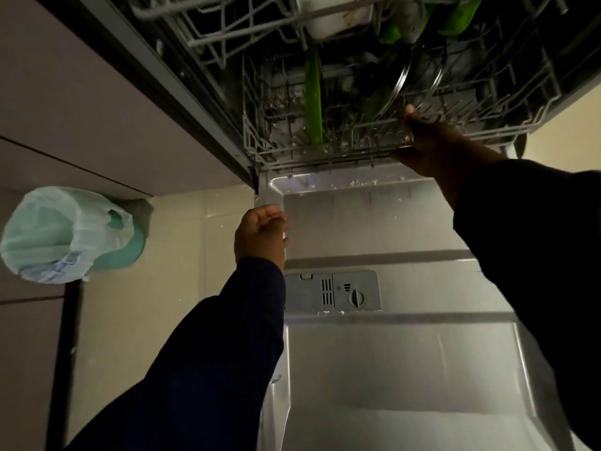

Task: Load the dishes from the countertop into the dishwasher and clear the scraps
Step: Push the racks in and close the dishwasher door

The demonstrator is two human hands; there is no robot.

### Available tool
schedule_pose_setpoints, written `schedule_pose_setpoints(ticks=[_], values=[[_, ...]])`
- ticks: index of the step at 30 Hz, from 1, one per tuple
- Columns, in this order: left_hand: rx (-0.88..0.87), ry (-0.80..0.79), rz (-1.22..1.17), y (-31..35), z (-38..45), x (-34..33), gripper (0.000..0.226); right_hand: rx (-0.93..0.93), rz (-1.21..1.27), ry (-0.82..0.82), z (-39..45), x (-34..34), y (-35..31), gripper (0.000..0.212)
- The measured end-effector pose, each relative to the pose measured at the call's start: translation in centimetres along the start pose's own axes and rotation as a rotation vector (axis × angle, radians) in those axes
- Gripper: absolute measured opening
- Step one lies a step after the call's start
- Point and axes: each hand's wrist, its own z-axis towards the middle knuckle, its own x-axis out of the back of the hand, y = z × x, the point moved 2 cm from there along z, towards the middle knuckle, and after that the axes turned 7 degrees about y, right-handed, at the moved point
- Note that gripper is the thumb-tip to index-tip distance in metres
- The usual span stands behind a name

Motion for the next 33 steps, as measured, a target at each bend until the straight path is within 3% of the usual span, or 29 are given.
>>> schedule_pose_setpoints(ticks=[10,17,23,27,33], values=[[-0.001,0.025,-0.001,-1.2,-0.4,0.4,0.014,-0.067,-0.161,-0.077,0.2,4.3,-1.3,0.018],[0.021,0.02,-0.038,-2.2,-1.6,-0.6,0.016,0.005,0.137,-0.095,0.5,3.8,-1.6,0.018],[-0.015,0.021,-0.032,-2.0,-0.2,-1.7,0.019,0.041,0.107,-0.031,2.5,2.1,-1.7,0.024],[-0.004,0.033,-0.041,-2.6,0.4,-1.6,0.014,0.106,-0.014,-0.088,2.1,2.2,-1.0,0.02],[0.001,0.038,-0.01,-3.5,-0.8,-1.0,0.014,0.094,0.133,-0.06,-1.0,3.6,-0.8,0.022]])
